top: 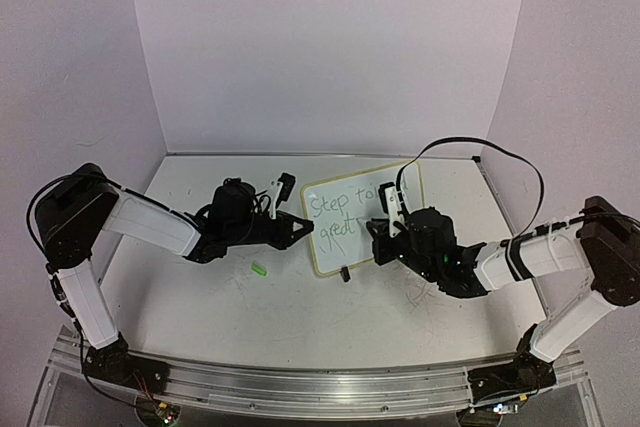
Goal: Write a sentence on the whiteboard
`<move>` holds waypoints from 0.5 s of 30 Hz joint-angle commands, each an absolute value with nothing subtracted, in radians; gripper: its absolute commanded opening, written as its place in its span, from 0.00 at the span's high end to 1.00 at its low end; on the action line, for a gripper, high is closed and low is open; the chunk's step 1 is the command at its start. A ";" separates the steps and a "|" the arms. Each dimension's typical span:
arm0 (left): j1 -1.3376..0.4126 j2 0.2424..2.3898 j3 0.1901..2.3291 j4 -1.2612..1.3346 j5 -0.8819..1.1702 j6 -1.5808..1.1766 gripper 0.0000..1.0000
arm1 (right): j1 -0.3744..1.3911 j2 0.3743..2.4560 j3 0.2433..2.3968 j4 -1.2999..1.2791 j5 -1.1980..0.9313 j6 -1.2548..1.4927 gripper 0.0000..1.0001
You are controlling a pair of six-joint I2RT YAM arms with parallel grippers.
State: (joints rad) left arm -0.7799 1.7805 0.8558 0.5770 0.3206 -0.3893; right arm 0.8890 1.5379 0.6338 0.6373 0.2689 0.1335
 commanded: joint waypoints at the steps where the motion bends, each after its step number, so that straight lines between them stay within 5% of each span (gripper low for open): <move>1: -0.777 1.751 0.855 0.567 0.287 -0.350 1.00 | 0.892 1.531 0.651 0.607 0.284 0.163 1.00; 15: -0.776 1.747 0.851 0.567 0.283 -0.349 1.00 | 0.903 1.514 0.622 0.562 0.261 0.199 1.00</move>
State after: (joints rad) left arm -0.7799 1.7805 0.8558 0.5766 0.3202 -0.3889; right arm 0.8956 1.5329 0.6336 0.6030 0.2662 0.1805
